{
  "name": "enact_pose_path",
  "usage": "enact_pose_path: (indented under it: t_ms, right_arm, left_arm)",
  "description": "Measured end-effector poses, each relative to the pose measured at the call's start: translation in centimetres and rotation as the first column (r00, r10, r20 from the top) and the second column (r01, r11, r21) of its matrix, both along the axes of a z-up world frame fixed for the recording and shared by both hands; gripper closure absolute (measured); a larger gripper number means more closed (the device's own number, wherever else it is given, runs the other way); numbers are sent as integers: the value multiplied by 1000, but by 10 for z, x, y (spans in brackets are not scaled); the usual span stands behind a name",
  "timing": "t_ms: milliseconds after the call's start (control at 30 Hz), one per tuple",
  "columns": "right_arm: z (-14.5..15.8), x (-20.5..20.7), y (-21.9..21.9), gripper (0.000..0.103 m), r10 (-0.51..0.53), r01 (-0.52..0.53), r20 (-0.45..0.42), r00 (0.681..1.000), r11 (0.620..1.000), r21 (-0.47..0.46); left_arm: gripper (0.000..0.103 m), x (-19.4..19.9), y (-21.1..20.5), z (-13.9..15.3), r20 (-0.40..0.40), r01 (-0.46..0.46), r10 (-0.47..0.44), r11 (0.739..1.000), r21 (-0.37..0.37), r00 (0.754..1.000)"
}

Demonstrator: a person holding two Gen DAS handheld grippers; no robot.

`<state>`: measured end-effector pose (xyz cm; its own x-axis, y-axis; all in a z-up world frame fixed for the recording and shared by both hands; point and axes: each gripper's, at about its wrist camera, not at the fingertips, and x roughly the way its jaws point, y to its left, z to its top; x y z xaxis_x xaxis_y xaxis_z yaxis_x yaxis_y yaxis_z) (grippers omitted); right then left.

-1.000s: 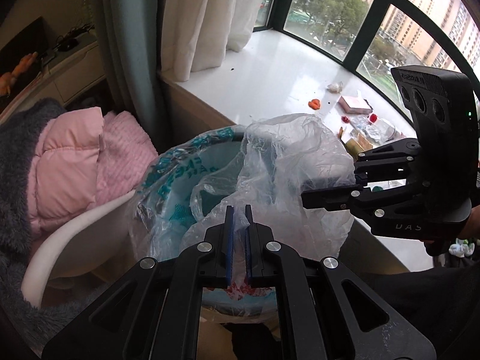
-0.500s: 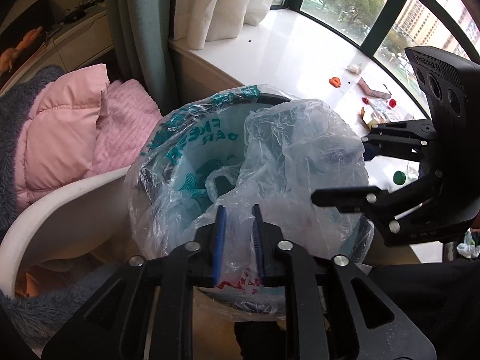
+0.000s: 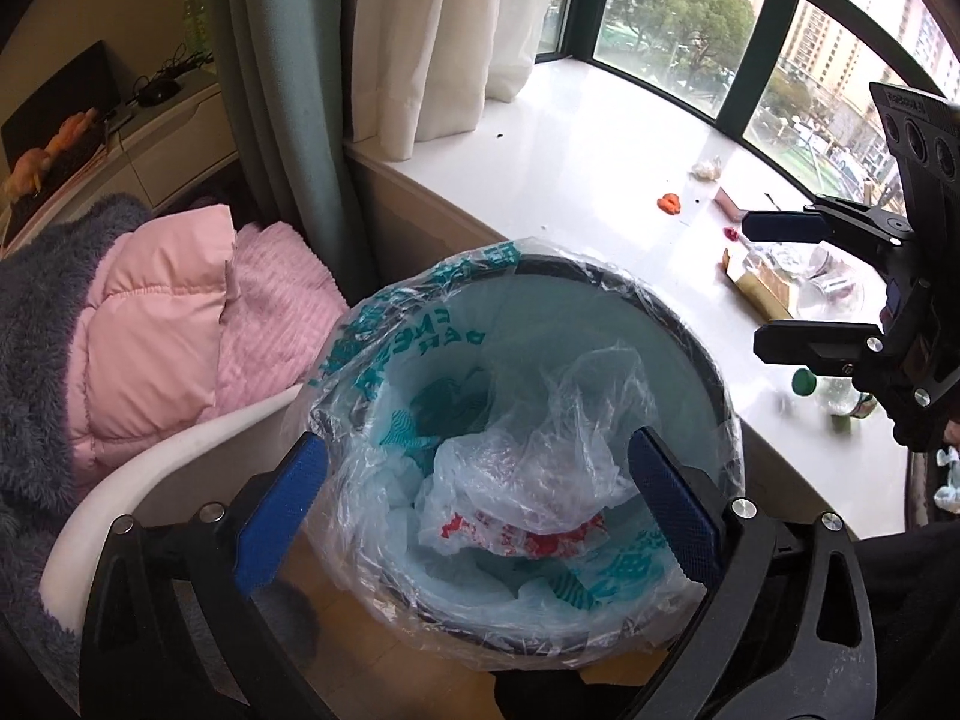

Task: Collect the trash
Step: 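Move both tools back over the sill toward the gold box and cup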

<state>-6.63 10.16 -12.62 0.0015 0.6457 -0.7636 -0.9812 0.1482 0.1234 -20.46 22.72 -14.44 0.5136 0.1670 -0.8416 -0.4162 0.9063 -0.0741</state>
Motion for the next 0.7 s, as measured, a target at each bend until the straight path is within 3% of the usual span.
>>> enact_pose_path:
  t_ms: [167, 333, 700]
  right_arm:
    - [10, 27, -30, 9, -122, 122, 7, 993, 992, 29]
    - [11, 54, -66, 9, -239, 239, 17, 971, 971, 32]
    - [15, 120, -170, 9, -504, 503, 20, 864, 863, 43]
  left_arm:
    - [6, 34, -13, 14, 31, 99, -99, 995, 16, 995]
    - [6, 75, -37, 28, 56, 224, -226, 974, 39, 972]
    - [6, 168, -104, 41, 98, 440, -443, 897, 48, 891]
